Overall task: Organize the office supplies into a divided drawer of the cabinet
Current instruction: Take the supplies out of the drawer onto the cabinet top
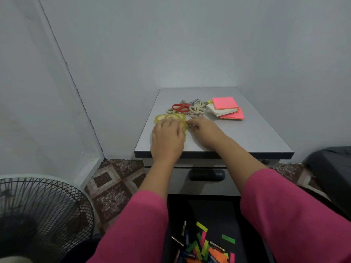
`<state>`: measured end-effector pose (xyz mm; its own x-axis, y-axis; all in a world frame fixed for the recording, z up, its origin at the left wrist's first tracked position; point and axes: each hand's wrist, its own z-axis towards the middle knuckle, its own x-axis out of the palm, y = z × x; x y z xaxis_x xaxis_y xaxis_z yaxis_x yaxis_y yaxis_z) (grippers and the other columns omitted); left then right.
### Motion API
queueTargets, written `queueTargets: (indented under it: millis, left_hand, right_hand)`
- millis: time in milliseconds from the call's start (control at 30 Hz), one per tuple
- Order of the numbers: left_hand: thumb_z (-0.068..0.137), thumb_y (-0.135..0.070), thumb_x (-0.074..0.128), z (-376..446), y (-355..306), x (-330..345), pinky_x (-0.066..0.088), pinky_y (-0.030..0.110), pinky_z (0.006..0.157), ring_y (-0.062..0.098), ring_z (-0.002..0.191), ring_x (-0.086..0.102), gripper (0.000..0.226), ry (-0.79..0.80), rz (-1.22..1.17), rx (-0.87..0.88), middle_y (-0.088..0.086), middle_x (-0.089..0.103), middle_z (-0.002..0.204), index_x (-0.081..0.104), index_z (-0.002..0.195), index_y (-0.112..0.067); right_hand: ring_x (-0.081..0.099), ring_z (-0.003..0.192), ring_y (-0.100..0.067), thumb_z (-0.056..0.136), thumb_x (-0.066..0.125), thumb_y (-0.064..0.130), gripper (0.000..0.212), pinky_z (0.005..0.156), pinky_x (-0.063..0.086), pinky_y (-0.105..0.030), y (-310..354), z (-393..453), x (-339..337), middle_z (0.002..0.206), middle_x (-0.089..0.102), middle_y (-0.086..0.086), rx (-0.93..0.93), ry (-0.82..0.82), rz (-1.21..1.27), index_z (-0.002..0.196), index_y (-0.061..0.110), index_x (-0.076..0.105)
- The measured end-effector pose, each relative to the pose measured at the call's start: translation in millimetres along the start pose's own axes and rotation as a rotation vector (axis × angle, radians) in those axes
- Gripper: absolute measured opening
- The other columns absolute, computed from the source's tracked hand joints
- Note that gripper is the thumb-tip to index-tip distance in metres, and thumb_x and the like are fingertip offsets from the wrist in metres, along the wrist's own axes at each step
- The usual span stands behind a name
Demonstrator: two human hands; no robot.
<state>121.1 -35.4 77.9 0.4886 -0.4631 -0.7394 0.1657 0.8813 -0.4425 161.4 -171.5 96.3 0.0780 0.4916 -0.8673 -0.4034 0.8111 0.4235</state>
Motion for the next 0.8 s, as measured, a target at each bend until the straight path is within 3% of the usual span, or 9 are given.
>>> queueTargets:
  millis: [167, 300, 467, 600, 700, 800]
  left_hand:
    - [0.100, -0.034, 0.037, 1.0, 2.2, 2.6, 0.028, 0.041, 0.111, 0.019, 0.136, 0.030, 0.037, -0.009, -0.004, -0.006, -0.006, 0.044, 0.145, 0.053, 0.132, -0.026]
    - [0.100, -0.034, 0.036, 0.4, 1.1, 2.5, 0.027, 0.042, 0.112, 0.019, 0.137, 0.030, 0.038, -0.008, 0.004, -0.004, -0.005, 0.043, 0.146, 0.053, 0.133, -0.025]
    - [0.101, -0.036, 0.036, -0.2, 1.2, -0.1, 0.021, 0.042, 0.115, 0.018, 0.140, 0.025, 0.038, -0.007, -0.016, 0.036, -0.005, 0.042, 0.147, 0.051, 0.134, -0.026]
    - [0.100, -0.029, 0.039, 2.2, -2.2, -6.3, -0.003, 0.041, 0.117, 0.016, 0.142, 0.021, 0.037, -0.042, -0.097, 0.058, -0.009, 0.043, 0.147, 0.052, 0.134, -0.027]
    - [0.099, -0.024, 0.038, 12.6, -12.1, -10.9, -0.011, 0.047, 0.115, 0.014, 0.143, 0.020, 0.035, -0.011, 0.075, 0.204, -0.012, 0.048, 0.143, 0.059, 0.126, -0.029]
    - [0.099, -0.030, 0.029, 29.1, -24.5, -10.0, -0.017, 0.052, 0.112, 0.014, 0.144, 0.019, 0.040, 0.147, 0.310, 0.330, -0.012, 0.051, 0.139, 0.060, 0.124, -0.032]
  right_hand:
    - [0.043, 0.130, -0.016, 0.093, 0.050, 0.009, 0.045, 0.103, 0.031, -0.023, 3.3, 1.6, -3.0, 0.140, 0.050, -0.001, 0.071, -0.177, 0.337, 0.136, 0.018, 0.052]
    - [0.047, 0.123, -0.016, 0.081, 0.056, 0.007, 0.050, 0.090, 0.035, -0.025, -12.0, -6.4, -9.6, 0.135, 0.052, 0.000, 0.261, -0.310, 0.550, 0.128, 0.023, 0.057]
    - [0.051, 0.118, -0.020, 0.074, 0.060, 0.008, 0.046, 0.095, 0.046, -0.033, -10.7, -5.0, -5.5, 0.131, 0.052, -0.002, 0.266, -0.222, 0.415, 0.116, 0.027, 0.067]
    - [0.051, 0.117, -0.020, 0.074, 0.059, 0.007, 0.046, 0.099, 0.046, -0.037, -10.3, -2.1, -3.4, 0.131, 0.053, -0.005, 0.261, -0.209, 0.407, 0.116, 0.024, 0.068]
    - [0.052, 0.117, -0.021, 0.075, 0.059, 0.008, 0.043, 0.099, 0.047, -0.038, -12.2, 0.9, -2.5, 0.129, 0.055, -0.006, 0.255, -0.206, 0.389, 0.114, 0.022, 0.069]
    - [0.055, 0.112, -0.020, 0.079, 0.059, 0.007, 0.036, 0.091, 0.046, -0.031, -12.6, 1.1, -2.8, 0.123, 0.060, -0.006, 0.220, -0.220, 0.380, 0.110, 0.017, 0.071]
